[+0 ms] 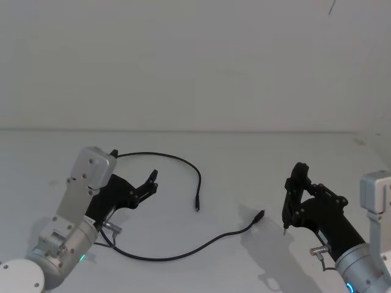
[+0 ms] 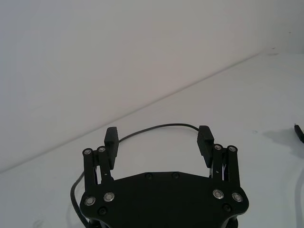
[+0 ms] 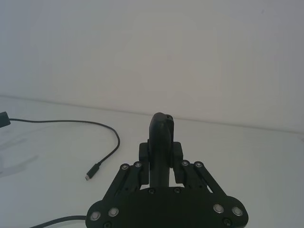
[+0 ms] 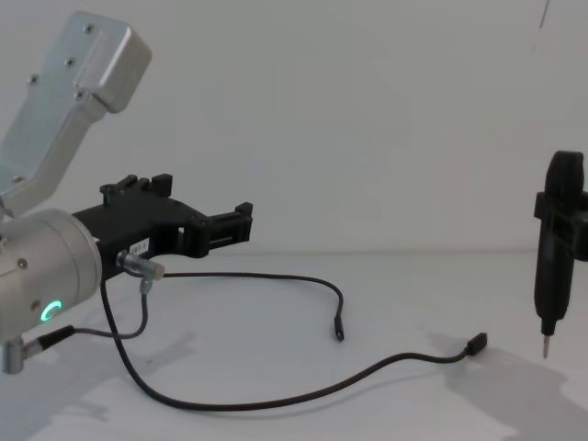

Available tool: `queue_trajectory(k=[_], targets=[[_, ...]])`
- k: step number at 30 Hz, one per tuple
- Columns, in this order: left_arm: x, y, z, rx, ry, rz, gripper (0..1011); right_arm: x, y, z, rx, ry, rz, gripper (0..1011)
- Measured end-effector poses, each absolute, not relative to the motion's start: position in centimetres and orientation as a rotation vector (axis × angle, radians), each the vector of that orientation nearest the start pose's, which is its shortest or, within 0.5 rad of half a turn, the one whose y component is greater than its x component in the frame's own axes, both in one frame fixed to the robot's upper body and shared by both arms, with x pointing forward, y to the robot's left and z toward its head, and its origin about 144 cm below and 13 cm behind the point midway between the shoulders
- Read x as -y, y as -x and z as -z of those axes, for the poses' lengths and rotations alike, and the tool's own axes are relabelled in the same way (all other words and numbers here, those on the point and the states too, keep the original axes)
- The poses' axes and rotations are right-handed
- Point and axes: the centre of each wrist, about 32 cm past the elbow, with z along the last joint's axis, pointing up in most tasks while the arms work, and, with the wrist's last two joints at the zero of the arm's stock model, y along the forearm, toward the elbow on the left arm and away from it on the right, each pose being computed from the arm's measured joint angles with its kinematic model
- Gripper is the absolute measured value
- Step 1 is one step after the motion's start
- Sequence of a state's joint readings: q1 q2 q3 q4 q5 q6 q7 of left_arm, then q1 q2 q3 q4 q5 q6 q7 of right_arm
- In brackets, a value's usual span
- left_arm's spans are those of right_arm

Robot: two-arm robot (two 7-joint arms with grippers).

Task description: Pick up the data cable with the one hand.

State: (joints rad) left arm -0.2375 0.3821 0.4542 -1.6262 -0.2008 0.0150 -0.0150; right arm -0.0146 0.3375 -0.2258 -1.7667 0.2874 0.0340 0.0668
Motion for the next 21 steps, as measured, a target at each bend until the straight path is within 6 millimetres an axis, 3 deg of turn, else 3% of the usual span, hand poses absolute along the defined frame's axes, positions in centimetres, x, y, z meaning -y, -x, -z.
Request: queue_trajectory(k=[21], targets=[[-20.5,-49.3,-122.1,0.213,-0.11,-0.897,1001,23.7,-44.3,-118.9,0.075,-0.026,1.23,279]])
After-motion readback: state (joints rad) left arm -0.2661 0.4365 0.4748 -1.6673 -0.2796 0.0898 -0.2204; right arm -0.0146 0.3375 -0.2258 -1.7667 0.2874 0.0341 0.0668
